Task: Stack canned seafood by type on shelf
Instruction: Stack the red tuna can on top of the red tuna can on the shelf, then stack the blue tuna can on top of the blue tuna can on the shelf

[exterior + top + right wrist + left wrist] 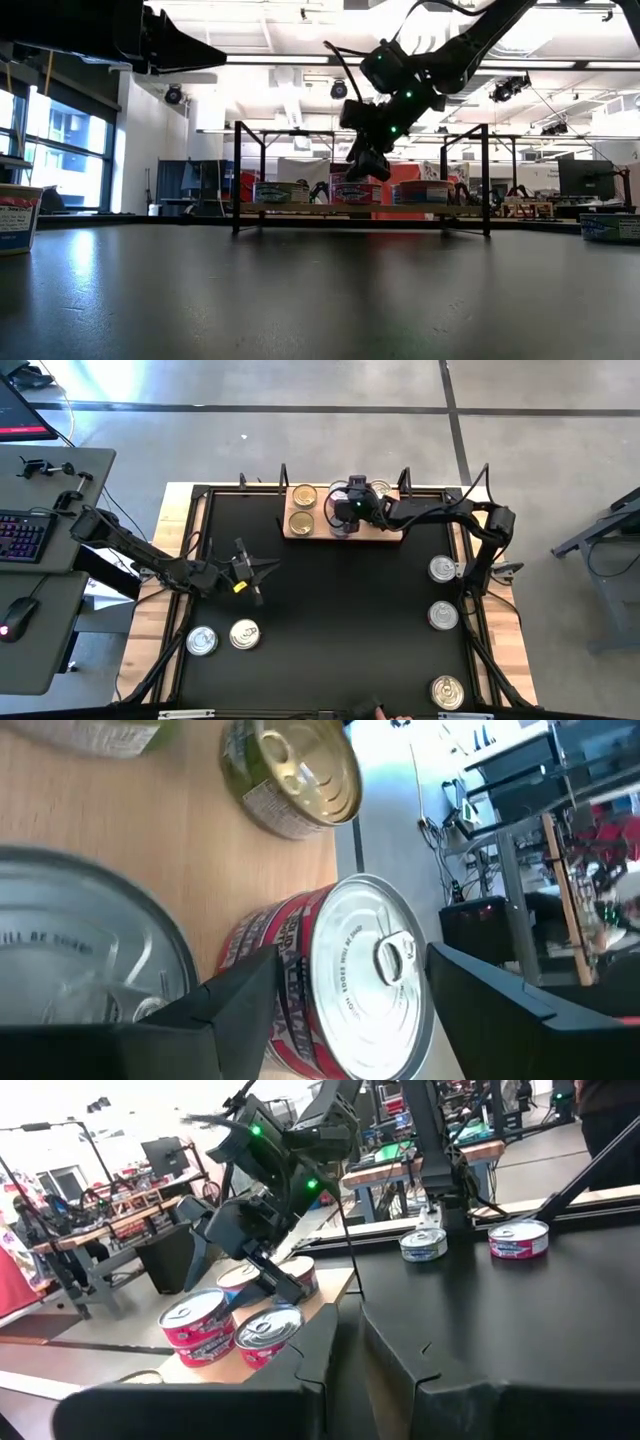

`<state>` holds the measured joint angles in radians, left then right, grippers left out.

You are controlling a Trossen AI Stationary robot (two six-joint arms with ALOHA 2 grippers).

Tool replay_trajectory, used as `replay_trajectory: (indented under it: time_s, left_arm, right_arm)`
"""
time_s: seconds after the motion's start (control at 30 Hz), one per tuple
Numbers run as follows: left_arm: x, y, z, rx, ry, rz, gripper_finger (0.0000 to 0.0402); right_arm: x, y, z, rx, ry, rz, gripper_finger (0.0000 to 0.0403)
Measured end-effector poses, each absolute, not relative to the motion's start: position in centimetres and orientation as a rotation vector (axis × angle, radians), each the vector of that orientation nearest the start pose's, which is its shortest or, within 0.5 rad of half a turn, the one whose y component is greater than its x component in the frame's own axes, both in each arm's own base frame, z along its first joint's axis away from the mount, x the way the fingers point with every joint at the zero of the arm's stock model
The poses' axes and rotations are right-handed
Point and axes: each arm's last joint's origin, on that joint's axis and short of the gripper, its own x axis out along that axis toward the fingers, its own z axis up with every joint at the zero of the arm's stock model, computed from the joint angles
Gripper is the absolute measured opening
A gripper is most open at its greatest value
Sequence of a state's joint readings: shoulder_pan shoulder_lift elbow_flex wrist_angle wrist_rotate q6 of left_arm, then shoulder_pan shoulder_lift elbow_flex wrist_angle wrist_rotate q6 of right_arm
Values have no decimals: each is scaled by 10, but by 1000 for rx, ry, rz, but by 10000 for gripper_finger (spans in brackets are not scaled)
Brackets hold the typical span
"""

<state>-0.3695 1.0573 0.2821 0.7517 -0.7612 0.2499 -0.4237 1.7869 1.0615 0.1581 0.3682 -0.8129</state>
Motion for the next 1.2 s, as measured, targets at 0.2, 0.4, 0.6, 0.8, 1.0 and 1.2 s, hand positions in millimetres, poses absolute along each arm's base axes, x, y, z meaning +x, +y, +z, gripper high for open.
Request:
replay_trajectory:
  time_s: [0.2,0.4,0.6,0.8,1.0,1.2]
  left_arm:
    - [190,-52,201,243,83,384,35]
    - [190,-53,200,240,86,364,35]
    - [191,-54,200,238,80,308,35]
    - [191,-54,200,237,79,305,35]
    - [191,-54,200,235,78,302,35]
    - [191,-56,200,209,70,237,35]
  right_arm:
    - [341,-127,230,-589,720,-540,241]
    - [307,-42,270,-442,770,-369,227]
    - [229,29,278,13,1082,-326,181]
    - [186,81,258,450,1348,-455,98]
    - [167,116,223,545,1572,-571,12]
    - [161,128,197,530,1680,-700,15]
